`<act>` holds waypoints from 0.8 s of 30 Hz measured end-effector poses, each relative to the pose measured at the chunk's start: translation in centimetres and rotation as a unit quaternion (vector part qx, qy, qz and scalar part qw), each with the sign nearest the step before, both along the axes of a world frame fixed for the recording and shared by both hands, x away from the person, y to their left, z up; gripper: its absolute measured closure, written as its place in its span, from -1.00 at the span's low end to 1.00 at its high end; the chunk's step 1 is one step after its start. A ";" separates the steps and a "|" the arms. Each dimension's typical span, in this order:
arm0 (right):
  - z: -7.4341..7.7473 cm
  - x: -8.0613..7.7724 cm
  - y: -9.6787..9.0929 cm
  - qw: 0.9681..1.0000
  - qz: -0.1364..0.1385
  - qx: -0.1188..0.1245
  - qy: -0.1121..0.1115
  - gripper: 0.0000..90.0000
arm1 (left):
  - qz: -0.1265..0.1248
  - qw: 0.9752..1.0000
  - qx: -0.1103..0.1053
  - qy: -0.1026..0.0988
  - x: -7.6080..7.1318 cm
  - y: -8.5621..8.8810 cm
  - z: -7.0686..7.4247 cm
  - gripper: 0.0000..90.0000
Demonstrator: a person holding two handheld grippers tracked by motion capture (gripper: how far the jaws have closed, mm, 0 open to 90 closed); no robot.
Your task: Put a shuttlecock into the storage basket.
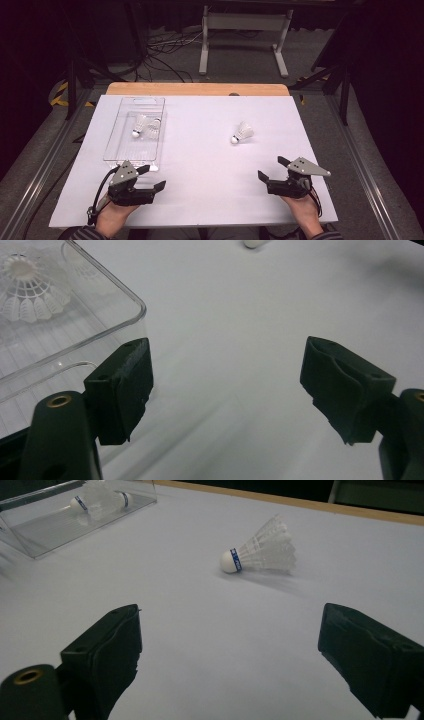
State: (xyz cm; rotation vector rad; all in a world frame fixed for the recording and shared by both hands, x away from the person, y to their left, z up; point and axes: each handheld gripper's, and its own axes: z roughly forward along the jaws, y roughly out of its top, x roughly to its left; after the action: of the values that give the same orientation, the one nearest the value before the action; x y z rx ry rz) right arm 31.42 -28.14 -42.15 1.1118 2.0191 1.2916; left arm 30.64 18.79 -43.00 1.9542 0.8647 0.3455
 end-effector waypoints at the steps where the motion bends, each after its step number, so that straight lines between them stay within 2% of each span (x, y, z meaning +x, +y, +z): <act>1: 0.1 0.1 0.1 1.000 0.002 0.000 -0.004 -0.75 | -0.001 1.000 -0.001 0.002 0.0 0.0 0.0 -0.50; 14: 0.6 1.9 1.6 1.000 0.005 0.011 -0.017 -0.75 | -0.001 1.000 -0.001 0.000 0.0 0.2 0.0 -0.50; 16: 0.6 2.3 1.8 1.000 0.005 0.013 -0.015 -0.75 | 0.000 1.000 0.005 -0.004 0.1 0.3 0.1 -0.50; 24: 0.7 3.4 2.6 1.000 0.008 0.013 -0.017 -0.75 | 0.003 1.000 -0.004 0.000 0.0 0.2 0.0 -0.50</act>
State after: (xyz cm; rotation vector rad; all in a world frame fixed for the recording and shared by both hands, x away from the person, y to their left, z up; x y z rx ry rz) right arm 34.87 -25.55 -41.47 1.0800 1.9969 1.3396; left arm 30.66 19.03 -42.95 1.9454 0.8700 0.3459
